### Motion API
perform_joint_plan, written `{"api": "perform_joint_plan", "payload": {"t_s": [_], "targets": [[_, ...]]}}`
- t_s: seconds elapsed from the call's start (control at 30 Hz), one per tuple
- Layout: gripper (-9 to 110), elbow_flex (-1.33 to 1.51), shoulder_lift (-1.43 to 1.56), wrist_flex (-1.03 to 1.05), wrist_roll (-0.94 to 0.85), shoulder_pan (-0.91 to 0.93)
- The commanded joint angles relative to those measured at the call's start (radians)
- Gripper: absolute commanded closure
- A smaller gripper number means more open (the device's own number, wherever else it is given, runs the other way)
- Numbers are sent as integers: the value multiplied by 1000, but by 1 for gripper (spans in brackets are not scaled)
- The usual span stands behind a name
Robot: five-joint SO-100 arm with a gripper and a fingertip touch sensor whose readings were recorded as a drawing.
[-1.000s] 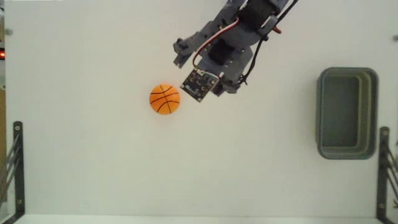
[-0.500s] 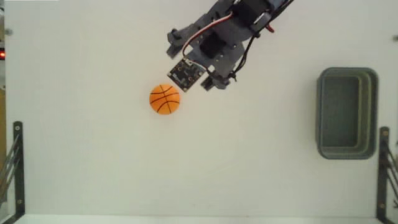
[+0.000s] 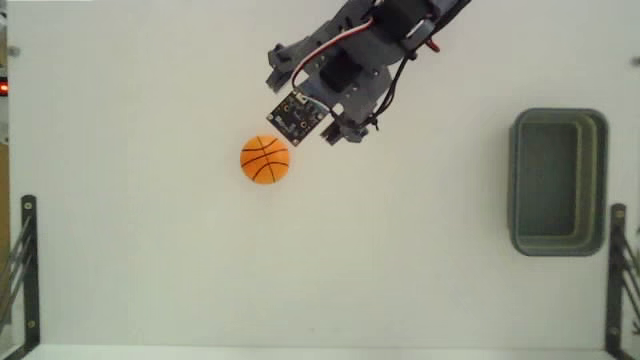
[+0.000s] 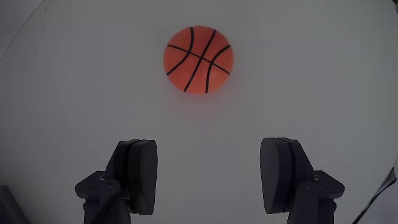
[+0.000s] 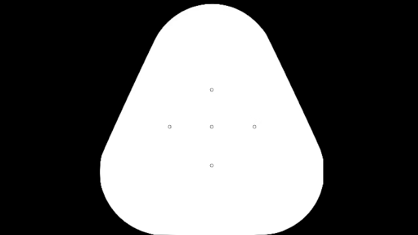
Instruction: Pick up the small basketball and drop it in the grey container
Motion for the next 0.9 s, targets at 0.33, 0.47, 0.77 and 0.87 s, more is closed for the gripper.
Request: {"api": "perform_joint_plan", "payload": {"t_s": [0.33, 0.47, 0.77, 0.87], "targets": [[-9, 5, 34, 2, 5, 15], [-9, 5, 34, 2, 5, 15], [-9, 5, 34, 2, 5, -1], [-9, 5, 34, 2, 5, -1]]}}
